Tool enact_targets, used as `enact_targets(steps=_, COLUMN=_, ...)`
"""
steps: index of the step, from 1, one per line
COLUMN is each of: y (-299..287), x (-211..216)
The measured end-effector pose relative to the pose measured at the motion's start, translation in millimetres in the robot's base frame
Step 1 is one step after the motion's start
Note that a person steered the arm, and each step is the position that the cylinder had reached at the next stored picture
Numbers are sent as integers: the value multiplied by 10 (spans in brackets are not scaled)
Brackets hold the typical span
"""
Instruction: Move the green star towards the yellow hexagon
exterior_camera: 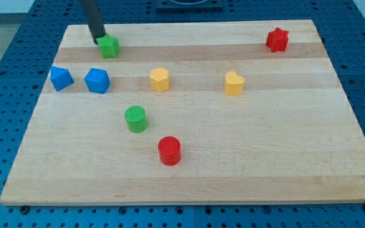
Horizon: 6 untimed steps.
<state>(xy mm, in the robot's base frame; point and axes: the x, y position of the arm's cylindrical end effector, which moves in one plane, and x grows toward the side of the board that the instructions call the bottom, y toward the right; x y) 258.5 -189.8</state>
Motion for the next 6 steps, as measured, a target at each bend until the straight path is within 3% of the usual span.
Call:
enact_targets(steps=1, y=633, x=48)
enact_targets(steps=3, y=-309, x=-481)
enact_targets(steps=4, y=-294, x=-306)
enact_targets(steps=6, y=402, x=37)
